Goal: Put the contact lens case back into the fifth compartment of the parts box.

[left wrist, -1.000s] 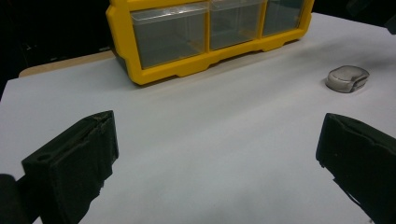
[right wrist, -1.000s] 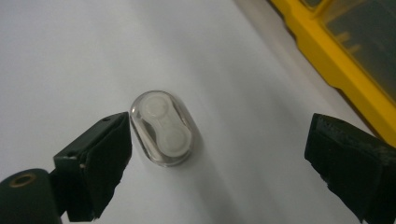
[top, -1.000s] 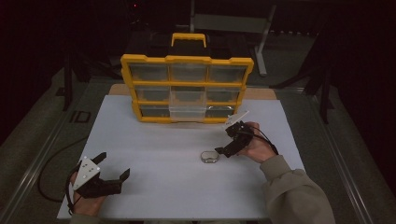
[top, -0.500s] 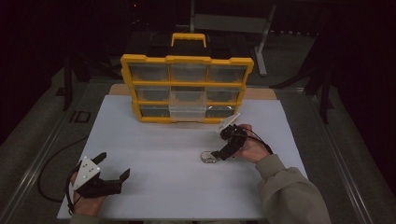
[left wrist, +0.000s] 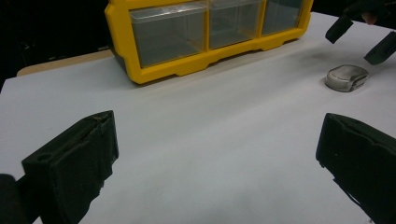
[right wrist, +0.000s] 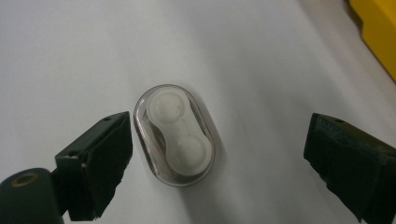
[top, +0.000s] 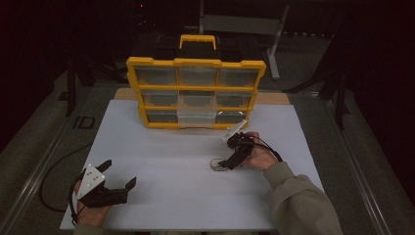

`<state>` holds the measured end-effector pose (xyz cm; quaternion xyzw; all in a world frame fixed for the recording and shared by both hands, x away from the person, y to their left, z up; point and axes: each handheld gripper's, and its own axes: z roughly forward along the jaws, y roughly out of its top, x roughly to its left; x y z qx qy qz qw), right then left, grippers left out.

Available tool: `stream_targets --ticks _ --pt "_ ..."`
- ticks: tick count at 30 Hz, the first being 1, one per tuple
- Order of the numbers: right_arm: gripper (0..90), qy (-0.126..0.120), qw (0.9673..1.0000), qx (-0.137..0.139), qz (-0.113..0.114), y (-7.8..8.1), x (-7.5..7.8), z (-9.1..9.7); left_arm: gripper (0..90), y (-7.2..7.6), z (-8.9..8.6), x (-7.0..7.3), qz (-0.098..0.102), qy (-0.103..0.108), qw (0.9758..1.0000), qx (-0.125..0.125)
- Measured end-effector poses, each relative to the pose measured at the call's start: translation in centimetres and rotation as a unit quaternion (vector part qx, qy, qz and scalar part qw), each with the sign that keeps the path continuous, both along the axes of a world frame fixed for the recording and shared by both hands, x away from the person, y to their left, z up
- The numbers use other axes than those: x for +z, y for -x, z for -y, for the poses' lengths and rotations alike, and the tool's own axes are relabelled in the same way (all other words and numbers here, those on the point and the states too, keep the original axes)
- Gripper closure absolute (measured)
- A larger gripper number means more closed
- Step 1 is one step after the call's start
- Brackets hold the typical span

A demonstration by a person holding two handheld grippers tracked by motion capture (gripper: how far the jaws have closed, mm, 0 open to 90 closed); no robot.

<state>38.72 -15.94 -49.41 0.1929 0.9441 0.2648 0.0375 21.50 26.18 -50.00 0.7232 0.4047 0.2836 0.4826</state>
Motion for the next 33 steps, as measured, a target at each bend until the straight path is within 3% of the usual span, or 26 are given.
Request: stream_targets --ticks 12,21,25,28,33 --pt "8.2 0.008 0.9994 0.021 -0.025 0.1 -1.6 -1.3 0.0 0.0 0.0 0.0 0.0 -0.004 1.0 -0.001" --pt "18.6 0.019 0.9973 0.049 -0.052 0.8 -2.3 -2.1 0.0 0.0 0.1 -0.1 -0.001 -0.003 1.0 -0.002" --pt "23.6 0.041 0.9961 0.066 -0.042 1.5 -2.2 -2.3 0.0 0.0 0.1 -0.1 -0.001 -0.003 1.0 -0.003" --pt "26.8 0.076 0.9938 0.08 -0.017 2.2 -2.1 -2.6 0.0 0.0 0.1 -0.1 -0.001 -0.005 1.0 -0.004" --pt "37.1 0.088 0.9933 0.072 -0.02 2.4 -1.8 -2.8 0.0 0.0 0.2 -0.1 -0.001 -0.005 1.0 -0.004"
